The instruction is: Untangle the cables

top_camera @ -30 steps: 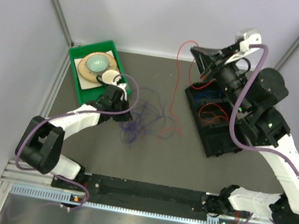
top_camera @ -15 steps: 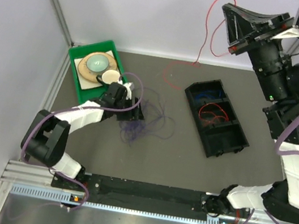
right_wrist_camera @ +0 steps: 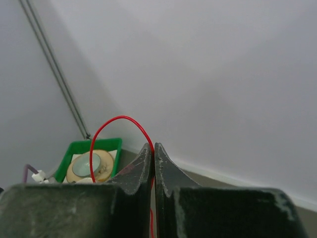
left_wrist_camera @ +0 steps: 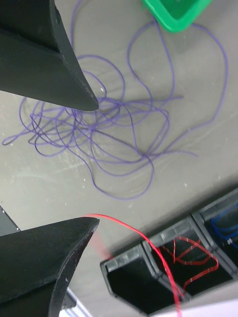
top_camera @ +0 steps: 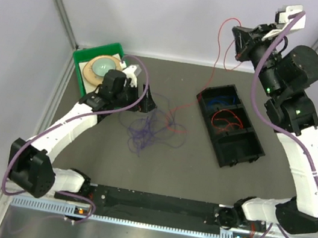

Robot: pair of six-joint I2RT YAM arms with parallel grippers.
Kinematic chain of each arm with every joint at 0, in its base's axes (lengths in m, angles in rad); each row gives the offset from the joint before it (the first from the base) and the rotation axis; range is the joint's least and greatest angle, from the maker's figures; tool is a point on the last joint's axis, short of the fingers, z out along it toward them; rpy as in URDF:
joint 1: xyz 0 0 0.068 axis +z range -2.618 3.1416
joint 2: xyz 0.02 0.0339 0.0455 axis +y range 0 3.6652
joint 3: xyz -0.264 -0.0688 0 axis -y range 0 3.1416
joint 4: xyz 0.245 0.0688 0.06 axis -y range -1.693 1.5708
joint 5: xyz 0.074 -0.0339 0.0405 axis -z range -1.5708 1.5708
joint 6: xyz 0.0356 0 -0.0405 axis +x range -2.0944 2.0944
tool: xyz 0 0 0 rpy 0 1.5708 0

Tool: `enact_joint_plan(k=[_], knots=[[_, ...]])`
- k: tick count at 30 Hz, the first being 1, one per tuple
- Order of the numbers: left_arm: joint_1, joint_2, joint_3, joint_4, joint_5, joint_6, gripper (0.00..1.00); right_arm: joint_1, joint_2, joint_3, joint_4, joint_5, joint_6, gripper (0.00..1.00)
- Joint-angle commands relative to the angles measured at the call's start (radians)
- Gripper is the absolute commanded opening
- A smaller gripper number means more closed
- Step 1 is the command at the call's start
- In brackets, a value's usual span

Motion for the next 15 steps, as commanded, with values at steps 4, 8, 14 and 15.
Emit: enact_joint_plan(k=[4,8,14,15], knots=[[0.002,-0.029,-0.004,-0.036,-0.069,0.035,0.93,-0.084,-0.059,-0.048,0.040,-0.033,0.055,0.00],[0.002,-0.035,-0.011,-0.036,-0.095,0.023,0.93,-0.127,-0.062,-0.047,0.032,-0.038,0.053,0.00],[0.000,-0.051,-0.019,-0.038,-0.111,0.020,0.93,-0.186,-0.051,-0.044,0.028,-0.033,0.030,0.00],[0.000,-0.054,-0.019,-0.036,-0.112,0.023,0.93,-0.192,-0.048,-0.045,0.024,-0.030,0.023,0.00]])
